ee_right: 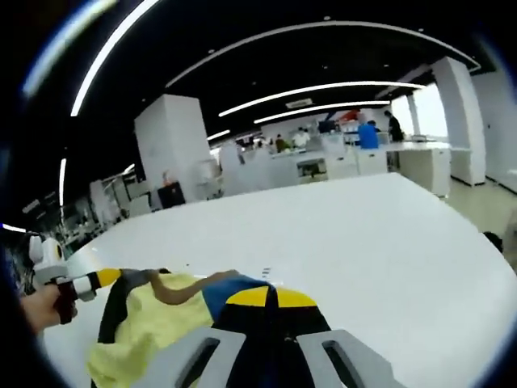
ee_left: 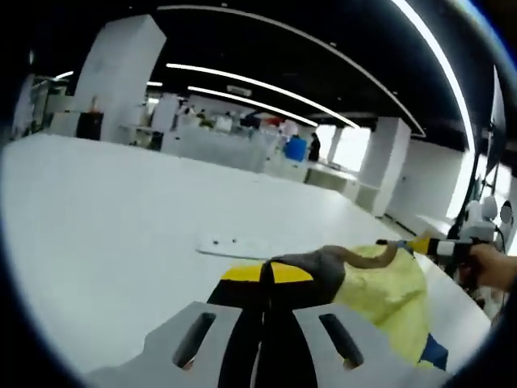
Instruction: Fold the garment on the visible template until the final outline fits inside the template.
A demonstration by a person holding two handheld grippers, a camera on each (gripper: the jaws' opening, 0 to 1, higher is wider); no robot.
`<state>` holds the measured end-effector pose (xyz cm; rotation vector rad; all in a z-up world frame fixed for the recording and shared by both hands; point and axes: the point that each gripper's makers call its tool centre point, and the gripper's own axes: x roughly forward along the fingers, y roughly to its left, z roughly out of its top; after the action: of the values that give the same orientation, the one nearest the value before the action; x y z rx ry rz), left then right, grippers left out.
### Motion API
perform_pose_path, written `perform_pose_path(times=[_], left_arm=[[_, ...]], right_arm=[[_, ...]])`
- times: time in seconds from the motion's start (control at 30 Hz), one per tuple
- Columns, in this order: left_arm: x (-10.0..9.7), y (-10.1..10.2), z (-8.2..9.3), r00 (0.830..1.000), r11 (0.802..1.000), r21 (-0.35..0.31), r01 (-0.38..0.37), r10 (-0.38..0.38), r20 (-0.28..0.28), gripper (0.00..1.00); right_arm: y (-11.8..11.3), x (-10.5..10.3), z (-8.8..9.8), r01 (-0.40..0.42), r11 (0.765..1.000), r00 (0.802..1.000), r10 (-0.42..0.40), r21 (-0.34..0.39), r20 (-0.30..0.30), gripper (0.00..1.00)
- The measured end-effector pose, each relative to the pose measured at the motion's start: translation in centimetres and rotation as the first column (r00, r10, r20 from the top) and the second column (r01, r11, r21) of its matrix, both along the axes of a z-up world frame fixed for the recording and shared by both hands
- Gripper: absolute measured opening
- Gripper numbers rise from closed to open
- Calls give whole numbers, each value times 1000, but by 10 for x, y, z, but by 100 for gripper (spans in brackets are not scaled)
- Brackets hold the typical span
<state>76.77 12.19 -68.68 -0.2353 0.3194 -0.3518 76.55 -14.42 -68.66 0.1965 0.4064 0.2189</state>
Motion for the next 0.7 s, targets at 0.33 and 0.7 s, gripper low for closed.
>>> perform_pose_path(times=[0.33,0.7], left_arm=[[5,-1,-49,992,999,45,17,-11,-125,0],[6,3,-64,989,988,144,53,-32,-148,2]], right_arm=[[5,16,-41,13,999,995,-17,-36,-102,0],[6,16,-62,-9,998,986,-1,-56,-166,0]])
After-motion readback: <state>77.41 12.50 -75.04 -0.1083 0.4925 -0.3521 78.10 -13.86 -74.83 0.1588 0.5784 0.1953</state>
